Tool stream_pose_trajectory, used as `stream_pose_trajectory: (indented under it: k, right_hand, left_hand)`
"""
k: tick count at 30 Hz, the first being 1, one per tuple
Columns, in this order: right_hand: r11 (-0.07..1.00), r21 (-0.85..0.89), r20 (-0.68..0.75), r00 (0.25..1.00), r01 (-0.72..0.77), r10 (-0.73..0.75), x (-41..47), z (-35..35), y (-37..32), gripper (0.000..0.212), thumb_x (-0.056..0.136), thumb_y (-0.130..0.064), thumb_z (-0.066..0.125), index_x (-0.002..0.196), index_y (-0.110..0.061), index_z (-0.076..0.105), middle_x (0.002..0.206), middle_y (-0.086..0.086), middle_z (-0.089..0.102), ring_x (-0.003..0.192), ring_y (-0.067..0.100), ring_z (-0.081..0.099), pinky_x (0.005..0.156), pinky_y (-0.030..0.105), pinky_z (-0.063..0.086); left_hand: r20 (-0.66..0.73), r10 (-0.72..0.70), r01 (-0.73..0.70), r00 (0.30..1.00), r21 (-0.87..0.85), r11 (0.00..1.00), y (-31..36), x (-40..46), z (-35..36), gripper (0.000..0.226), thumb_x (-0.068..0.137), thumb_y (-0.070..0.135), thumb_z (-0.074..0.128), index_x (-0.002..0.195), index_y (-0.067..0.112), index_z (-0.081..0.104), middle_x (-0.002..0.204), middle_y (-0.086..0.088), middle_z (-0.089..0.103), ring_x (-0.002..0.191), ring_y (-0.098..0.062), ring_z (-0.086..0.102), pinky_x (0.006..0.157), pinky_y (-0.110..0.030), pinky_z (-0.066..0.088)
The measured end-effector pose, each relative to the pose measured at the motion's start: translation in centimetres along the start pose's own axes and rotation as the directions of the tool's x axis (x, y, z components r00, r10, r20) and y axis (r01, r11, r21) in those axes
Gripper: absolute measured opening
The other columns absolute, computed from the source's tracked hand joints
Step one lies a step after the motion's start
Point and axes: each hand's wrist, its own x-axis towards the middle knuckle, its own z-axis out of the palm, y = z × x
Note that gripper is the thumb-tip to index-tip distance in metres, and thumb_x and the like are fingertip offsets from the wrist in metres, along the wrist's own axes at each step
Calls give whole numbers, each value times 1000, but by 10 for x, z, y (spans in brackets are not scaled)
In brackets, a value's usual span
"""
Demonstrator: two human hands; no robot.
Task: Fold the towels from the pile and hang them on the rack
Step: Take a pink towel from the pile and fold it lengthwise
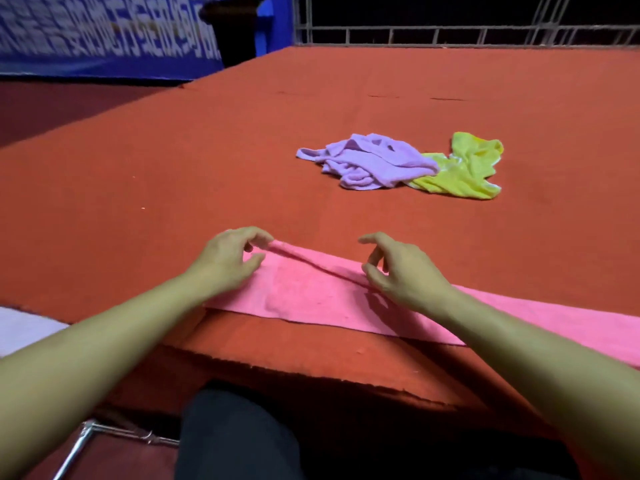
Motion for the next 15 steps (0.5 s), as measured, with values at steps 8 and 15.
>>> stream_pose_trajectory:
  k: [8,15]
  right_hand:
    - [993,-121,66,998,-9,17,64,65,-56,51,83,-36,66,131,-31,50,109,-12,63,104,20,52,83,36,47]
    - [973,-229,43,998,-29,40,71,79,-53,56,79,-44,68,131,-32,49,109,-10,61,102,22,53,85,39,46]
  left_hand:
    - [183,-69,90,981,-107,990,-71,40,0,58,87,22,71,139,23,46,134,-2,59,123,-19,55,105,-30,40]
    - [56,-104,110,993,-110,988,-91,54,11,38,88,19,70,125,21,59,100,4,64,97,-19,61,83,-24,40]
